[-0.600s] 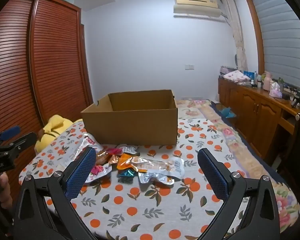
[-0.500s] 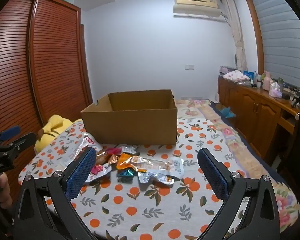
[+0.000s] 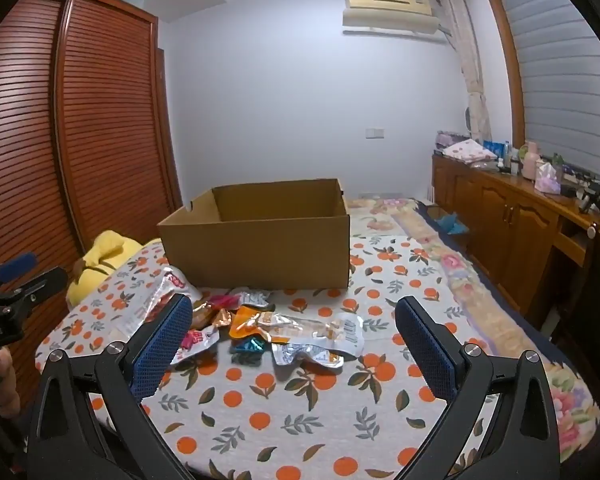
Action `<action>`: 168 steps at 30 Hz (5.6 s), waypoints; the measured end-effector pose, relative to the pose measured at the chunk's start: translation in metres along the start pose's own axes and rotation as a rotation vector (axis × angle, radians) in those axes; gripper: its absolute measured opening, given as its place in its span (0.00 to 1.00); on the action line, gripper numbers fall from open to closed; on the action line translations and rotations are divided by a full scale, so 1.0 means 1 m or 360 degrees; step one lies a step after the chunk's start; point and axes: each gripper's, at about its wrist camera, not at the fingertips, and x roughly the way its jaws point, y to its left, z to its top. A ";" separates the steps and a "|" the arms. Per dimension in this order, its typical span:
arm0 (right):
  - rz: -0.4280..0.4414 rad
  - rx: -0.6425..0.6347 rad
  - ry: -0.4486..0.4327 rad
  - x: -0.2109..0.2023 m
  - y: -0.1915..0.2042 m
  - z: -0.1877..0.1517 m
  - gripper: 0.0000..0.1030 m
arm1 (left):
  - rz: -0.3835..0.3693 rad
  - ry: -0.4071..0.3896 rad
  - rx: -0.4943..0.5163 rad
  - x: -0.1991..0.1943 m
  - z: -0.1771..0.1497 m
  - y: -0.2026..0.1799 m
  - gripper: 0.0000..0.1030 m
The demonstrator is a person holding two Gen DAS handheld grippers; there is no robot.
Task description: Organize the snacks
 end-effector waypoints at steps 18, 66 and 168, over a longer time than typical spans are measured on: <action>-0.0007 0.0000 -0.0004 -0.001 0.000 0.000 1.00 | -0.0003 0.0001 0.0008 -0.002 0.000 0.002 1.00; -0.0019 -0.0001 -0.0008 -0.003 -0.005 0.003 1.00 | -0.0007 0.0009 0.0022 -0.004 0.000 -0.005 1.00; 0.0500 -0.0287 0.0883 0.193 -0.036 -0.015 0.47 | -0.0403 0.0635 -0.0004 0.176 -0.023 0.054 0.21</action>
